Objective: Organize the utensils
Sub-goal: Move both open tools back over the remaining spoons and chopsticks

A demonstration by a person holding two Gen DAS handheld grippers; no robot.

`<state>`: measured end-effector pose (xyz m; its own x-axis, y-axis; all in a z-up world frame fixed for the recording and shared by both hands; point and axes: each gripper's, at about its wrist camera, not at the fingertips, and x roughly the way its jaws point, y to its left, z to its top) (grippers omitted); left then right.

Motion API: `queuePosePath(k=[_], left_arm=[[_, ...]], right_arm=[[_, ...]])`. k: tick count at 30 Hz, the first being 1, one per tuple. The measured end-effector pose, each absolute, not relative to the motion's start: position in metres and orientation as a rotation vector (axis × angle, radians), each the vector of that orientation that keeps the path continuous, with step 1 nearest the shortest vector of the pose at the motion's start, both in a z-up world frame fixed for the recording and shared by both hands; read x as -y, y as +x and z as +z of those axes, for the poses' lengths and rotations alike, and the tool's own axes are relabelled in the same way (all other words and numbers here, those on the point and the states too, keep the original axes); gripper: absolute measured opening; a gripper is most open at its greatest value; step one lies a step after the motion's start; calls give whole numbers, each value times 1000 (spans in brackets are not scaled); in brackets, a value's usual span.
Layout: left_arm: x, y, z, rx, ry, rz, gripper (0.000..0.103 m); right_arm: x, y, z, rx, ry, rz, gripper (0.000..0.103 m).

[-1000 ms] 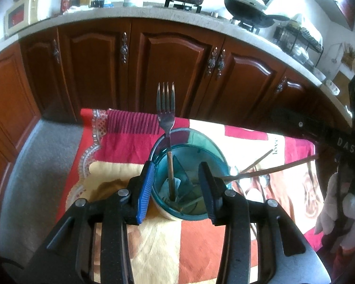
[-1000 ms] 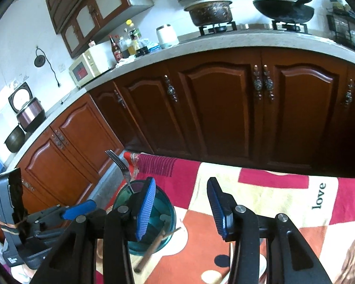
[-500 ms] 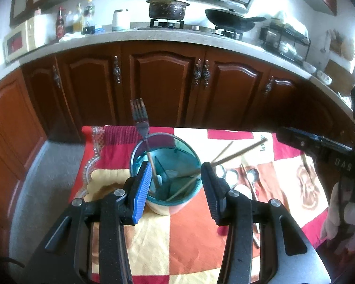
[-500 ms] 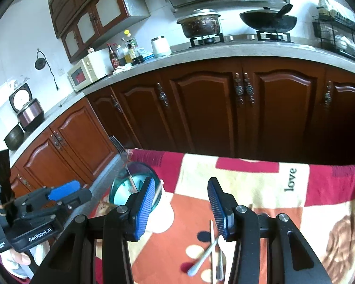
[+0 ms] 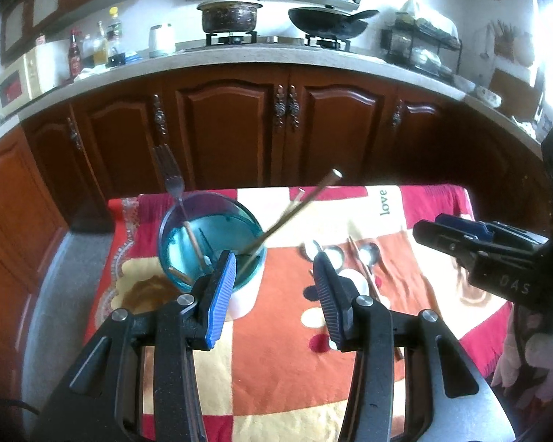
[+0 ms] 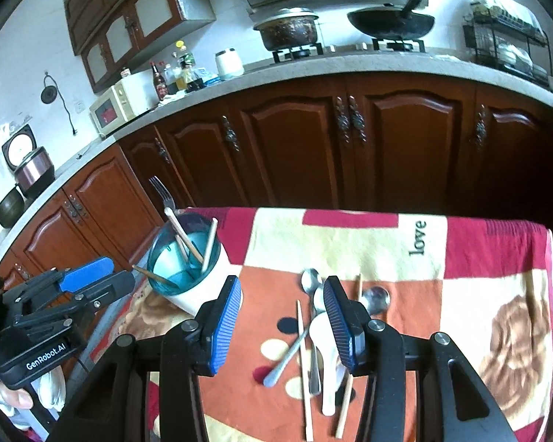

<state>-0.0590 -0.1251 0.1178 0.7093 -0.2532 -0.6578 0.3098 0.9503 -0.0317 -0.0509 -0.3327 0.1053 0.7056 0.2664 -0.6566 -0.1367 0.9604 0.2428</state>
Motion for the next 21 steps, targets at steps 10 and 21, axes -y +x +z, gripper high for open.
queuePosePath(k=[10,21], left_arm=[[150,-65,99,-757,115,-351,43],[160,-66,44,-882,106,-397,43]], right_arm=[[353,-65,82,-797,202,182,45],[375,-65,19,-915,219,164,45]])
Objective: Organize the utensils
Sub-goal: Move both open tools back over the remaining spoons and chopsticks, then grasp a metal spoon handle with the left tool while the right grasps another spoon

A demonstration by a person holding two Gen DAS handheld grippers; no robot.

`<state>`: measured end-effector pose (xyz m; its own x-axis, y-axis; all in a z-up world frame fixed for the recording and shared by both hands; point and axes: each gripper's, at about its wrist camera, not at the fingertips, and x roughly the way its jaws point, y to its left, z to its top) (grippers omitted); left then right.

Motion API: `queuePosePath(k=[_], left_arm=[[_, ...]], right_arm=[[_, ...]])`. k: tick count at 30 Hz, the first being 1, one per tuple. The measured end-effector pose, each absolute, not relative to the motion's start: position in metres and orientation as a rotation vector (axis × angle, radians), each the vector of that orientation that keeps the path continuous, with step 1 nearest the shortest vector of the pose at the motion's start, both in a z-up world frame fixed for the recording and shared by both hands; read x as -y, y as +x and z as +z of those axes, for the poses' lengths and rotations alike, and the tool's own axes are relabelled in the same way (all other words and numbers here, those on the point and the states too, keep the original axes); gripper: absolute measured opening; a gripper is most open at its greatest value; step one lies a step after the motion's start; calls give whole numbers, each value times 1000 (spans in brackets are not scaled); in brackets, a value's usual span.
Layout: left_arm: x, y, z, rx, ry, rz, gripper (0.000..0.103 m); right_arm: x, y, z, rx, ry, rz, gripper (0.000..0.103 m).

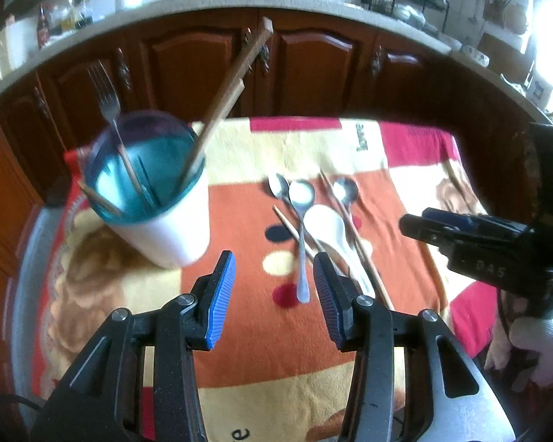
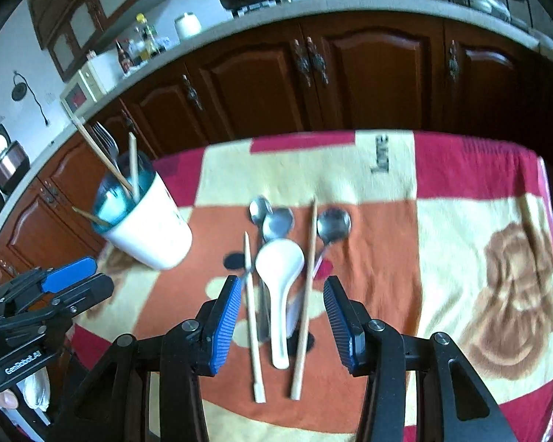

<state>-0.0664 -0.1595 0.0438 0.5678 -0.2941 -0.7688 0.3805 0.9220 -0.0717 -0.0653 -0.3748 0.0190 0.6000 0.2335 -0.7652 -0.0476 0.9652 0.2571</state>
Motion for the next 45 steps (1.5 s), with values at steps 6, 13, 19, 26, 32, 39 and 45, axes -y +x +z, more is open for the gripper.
queuePosePath(k=[6,13,19,26,32,39,45], left_arm=[[167,-57,15,-941,80,-424,43],[177,-42,-11,-997,46,-447,43],[186,-27,-25,-1047,30,-461,43],[193,-15,-37,-1073,32,-471,43],[199,-3,-47,-1101,44,-472,43],[201,4,-58,-1144,36,-483,14],[197,2,-59,-1150,11,-501,6]], right_arm=[[378,-52,-15,-970,230,176,36],[393,-35,-36,-994,291,159,35],[420,-6,-44,-992,387,128,35],[427,27,-54,-984,337,147,35],[431,50,-68,-980,330,166,35],[432,63,-72,-960,368,194,29],[427,63,-75,-960,370,195,7]])
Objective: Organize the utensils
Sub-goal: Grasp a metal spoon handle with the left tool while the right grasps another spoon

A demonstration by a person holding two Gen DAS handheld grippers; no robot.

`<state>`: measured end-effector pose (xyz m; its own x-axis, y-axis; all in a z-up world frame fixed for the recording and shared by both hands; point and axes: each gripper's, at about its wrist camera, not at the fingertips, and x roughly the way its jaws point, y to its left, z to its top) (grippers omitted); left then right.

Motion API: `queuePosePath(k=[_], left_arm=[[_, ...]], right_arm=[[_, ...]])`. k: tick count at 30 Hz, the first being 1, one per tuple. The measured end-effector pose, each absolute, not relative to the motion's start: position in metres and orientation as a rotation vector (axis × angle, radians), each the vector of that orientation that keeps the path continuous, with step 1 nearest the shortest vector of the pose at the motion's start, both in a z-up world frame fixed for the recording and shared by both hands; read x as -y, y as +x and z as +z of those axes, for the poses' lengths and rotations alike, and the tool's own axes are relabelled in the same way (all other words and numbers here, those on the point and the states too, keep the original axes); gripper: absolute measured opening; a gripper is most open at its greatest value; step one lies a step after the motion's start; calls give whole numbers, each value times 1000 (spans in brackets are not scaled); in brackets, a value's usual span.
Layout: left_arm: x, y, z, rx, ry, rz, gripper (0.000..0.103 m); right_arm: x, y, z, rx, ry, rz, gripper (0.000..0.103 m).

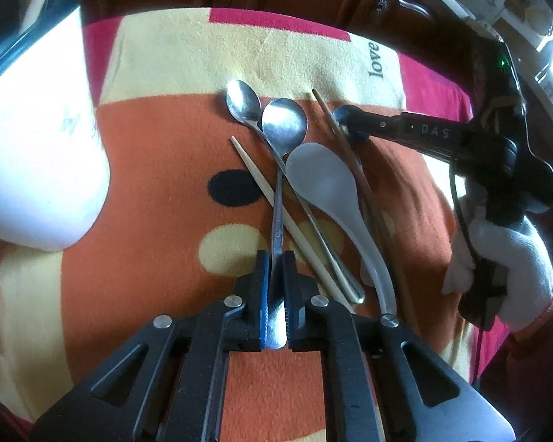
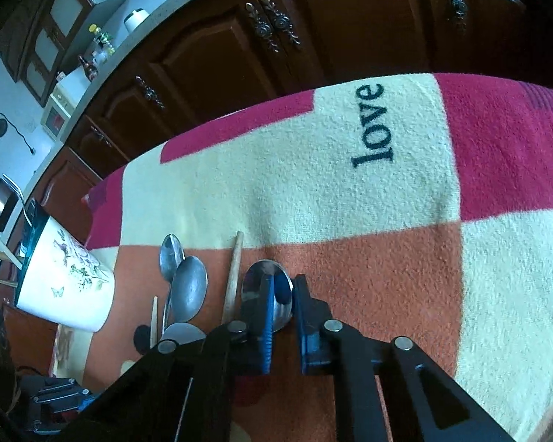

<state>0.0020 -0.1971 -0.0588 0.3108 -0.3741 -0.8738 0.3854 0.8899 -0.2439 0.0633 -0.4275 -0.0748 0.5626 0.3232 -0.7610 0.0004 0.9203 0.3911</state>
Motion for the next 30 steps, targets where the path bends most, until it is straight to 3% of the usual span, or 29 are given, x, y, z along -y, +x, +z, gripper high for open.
queuePosePath(k=[6,30], left_arm=[[186,-13,-51,-1134,6,-521,5],[104,-80,-45,-1192,1,-524,5]], right_arm=[[429,53,-69,-956,359,201,3],[463,1,-68,-1036,394,208,3]])
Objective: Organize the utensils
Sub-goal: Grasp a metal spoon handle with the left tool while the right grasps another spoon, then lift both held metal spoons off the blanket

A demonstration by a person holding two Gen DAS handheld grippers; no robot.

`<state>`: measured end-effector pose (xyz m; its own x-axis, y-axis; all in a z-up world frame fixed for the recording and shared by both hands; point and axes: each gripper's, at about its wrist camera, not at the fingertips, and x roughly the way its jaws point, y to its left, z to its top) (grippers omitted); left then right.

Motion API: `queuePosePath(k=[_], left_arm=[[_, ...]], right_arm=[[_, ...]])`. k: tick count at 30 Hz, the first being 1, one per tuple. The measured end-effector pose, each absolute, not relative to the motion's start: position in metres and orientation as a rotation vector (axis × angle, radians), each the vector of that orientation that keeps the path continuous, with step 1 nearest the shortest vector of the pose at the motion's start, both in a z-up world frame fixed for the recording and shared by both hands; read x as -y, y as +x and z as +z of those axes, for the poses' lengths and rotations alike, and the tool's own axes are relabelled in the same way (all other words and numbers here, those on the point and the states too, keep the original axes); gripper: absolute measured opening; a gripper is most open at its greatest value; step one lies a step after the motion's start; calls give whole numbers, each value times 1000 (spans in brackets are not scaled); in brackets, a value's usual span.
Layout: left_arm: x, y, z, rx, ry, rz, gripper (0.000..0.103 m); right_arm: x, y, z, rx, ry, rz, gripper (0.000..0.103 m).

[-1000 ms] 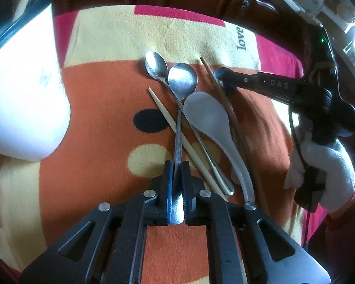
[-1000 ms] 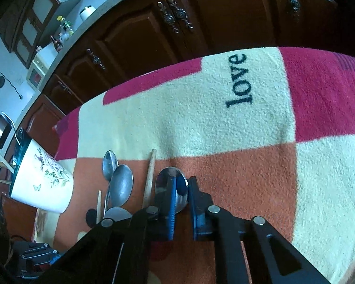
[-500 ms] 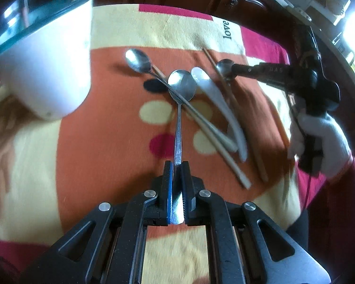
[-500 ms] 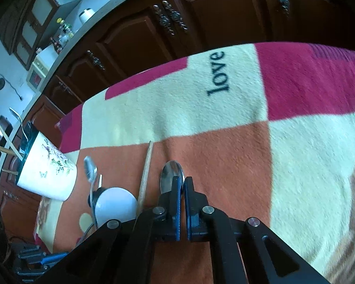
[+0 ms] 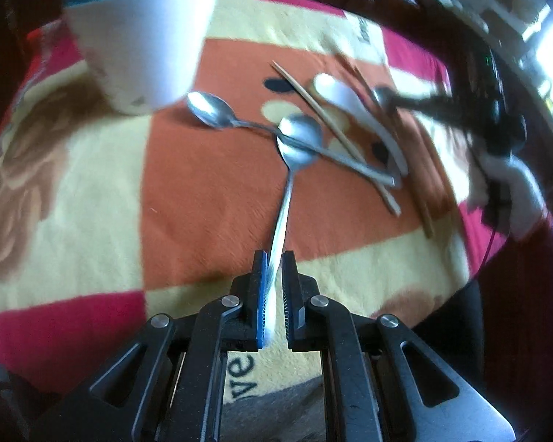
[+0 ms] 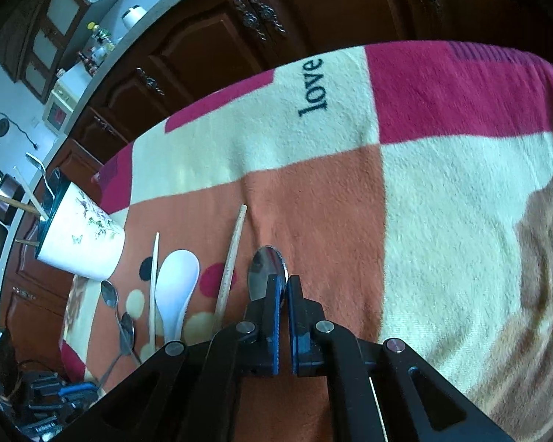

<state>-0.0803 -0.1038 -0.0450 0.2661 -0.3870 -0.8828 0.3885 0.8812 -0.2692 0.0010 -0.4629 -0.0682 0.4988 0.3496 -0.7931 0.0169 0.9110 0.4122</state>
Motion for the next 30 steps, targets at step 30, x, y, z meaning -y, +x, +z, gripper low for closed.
queuePosePath(k=[30], left_arm=[[100,3,-49,-1059,-279,-165,38]], right_arm=[[455,11,-69,-1026,370,214,32]])
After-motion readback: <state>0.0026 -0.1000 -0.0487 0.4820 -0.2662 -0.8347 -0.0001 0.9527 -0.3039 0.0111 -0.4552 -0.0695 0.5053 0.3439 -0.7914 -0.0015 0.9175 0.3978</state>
